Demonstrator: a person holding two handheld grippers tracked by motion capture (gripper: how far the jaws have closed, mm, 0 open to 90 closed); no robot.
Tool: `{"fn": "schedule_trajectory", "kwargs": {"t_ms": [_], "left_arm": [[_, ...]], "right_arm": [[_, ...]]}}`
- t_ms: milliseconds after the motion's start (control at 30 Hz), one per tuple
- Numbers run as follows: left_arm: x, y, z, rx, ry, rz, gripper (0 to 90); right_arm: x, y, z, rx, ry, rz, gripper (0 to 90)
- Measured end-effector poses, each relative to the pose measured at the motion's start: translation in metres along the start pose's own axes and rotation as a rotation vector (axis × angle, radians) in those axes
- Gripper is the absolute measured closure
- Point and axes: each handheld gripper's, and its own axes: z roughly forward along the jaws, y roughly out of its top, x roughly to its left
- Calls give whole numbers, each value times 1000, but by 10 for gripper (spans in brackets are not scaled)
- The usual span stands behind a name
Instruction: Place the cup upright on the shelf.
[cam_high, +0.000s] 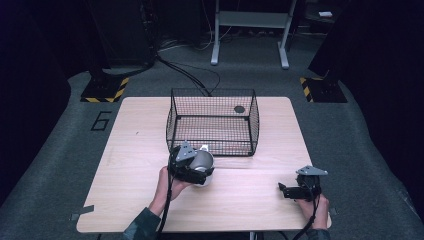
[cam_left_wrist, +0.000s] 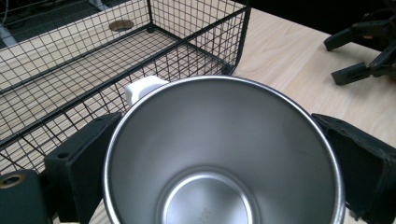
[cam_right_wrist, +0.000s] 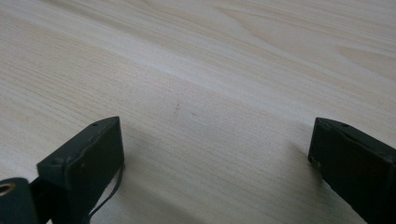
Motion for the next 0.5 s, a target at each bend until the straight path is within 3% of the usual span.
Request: {"fn": "schedule_trajectory", "kwargs": {"t_ms": [67,500], "left_arm": [[0,2,-3,-20,7,1,62],[5,20,-14,-20,-22,26,62]], "right_arm": [[0,0,0,0,0,0,30],[0,0,0,0,0,0,30]]}}
